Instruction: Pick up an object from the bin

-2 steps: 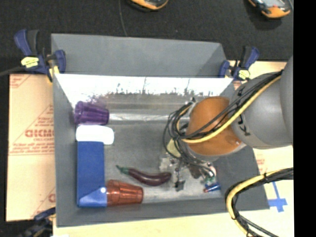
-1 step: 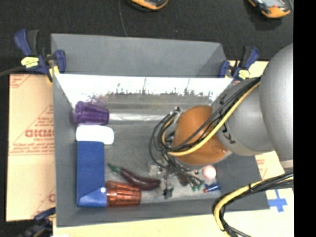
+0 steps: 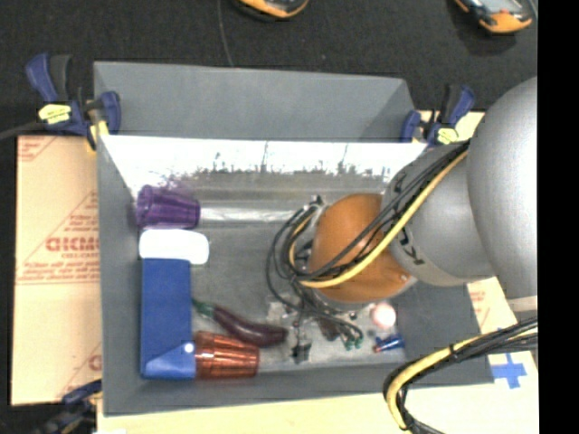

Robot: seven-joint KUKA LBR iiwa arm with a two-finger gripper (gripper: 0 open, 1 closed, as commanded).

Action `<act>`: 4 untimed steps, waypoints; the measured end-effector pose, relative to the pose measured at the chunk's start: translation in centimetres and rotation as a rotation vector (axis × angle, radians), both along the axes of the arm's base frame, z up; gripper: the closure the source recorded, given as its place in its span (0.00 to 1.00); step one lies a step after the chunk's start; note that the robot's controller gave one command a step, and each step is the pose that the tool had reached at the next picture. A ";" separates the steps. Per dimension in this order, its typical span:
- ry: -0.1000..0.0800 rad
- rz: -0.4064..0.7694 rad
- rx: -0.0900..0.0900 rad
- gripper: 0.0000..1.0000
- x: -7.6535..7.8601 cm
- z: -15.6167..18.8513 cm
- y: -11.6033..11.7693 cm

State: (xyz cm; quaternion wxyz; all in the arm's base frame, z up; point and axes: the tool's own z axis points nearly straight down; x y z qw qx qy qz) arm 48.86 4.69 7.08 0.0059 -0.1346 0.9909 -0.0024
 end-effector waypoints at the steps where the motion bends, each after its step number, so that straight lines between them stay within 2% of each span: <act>1: -0.001 -0.014 0.000 1.00 -0.2 1.3 0.1; 2: -0.004 -0.018 0.000 1.00 -0.5 0.4 0.8; 3: -0.001 -0.196 0.002 1.00 -0.9 0.0 1.5; 4: -0.003 -0.052 -0.001 1.00 -1.4 0.6 3.1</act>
Offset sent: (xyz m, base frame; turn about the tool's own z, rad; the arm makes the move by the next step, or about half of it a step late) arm -0.0086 0.0118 -0.0008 0.0181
